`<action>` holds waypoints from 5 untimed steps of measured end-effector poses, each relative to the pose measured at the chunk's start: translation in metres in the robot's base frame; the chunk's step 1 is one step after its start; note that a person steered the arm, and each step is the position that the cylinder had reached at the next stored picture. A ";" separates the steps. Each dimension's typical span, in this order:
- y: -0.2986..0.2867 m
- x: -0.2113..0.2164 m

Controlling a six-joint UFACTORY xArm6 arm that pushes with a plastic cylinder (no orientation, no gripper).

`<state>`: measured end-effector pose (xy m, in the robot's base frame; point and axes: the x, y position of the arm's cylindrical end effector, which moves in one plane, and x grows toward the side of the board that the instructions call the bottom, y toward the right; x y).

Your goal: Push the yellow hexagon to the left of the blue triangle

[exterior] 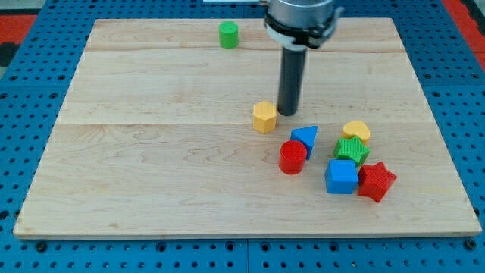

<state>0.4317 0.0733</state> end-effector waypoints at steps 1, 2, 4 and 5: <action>-0.045 -0.007; -0.035 -0.028; -0.131 -0.013; -0.168 -0.001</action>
